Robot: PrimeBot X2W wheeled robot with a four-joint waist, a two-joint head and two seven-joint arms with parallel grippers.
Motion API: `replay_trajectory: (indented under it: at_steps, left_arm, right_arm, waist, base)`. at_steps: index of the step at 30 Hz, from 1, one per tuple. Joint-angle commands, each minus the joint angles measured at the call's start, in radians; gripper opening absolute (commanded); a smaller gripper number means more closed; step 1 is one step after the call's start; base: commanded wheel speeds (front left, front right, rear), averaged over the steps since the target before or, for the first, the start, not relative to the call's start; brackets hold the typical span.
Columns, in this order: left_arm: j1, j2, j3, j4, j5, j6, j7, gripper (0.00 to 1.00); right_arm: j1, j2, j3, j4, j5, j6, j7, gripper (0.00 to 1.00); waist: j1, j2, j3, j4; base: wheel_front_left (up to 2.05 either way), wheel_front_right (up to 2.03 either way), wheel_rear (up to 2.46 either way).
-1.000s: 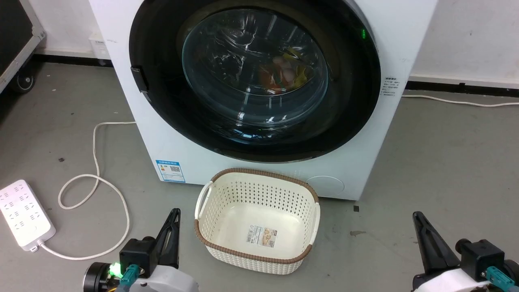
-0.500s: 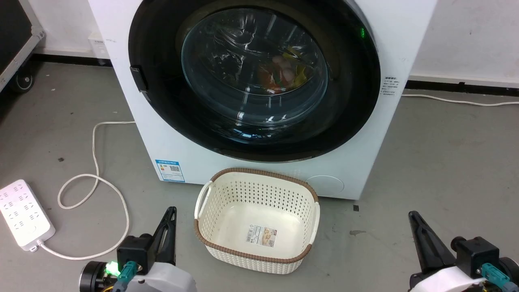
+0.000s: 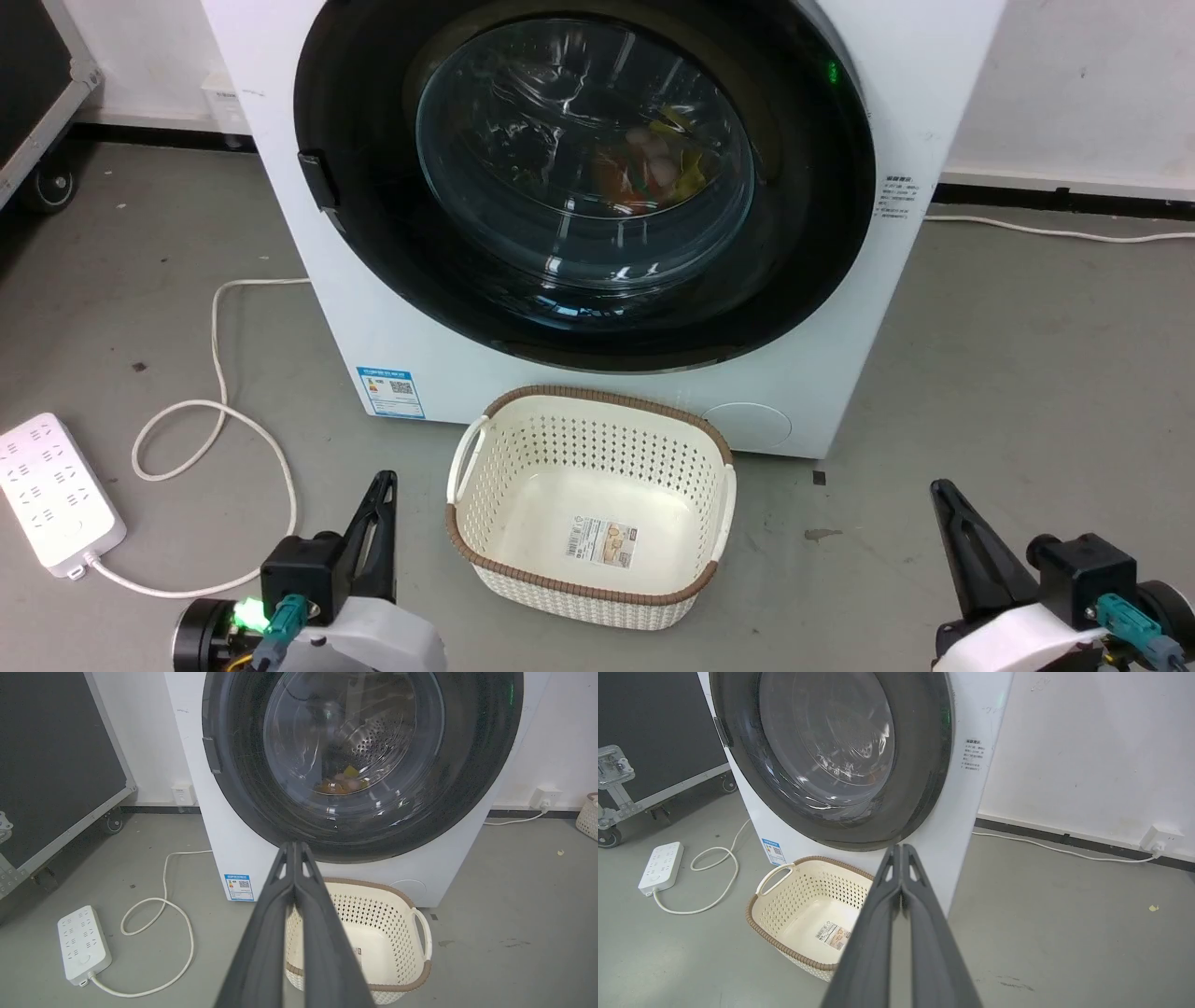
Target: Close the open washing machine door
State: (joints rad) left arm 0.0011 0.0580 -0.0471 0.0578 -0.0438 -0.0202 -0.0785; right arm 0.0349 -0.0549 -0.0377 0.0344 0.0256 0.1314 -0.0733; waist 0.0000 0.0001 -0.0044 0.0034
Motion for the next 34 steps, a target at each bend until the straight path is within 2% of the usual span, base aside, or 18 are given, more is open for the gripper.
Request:
replay_trajectory:
  at_steps: [1,34]
  left_arm:
    - [-0.001,-0.001,0.006,-0.007,0.011,0.005,0.007,0.0]
    - [-0.001,-0.008,0.047,-0.058,0.044,0.02,0.079,0.0]
  right_arm:
    - [-0.015,0.003,0.004,-0.009,-0.008,-0.001,0.004,0.0]
    - [-0.035,0.005,0.038,-0.034,-0.026,-0.001,0.073,0.0]
  waist:
    - [0.0,-0.0001,0.0,0.0]
    - [0.0,-0.0001,0.004,-0.003]
  base:
    - [0.0,0.0,0.0]
    - [0.0,0.0,0.0]
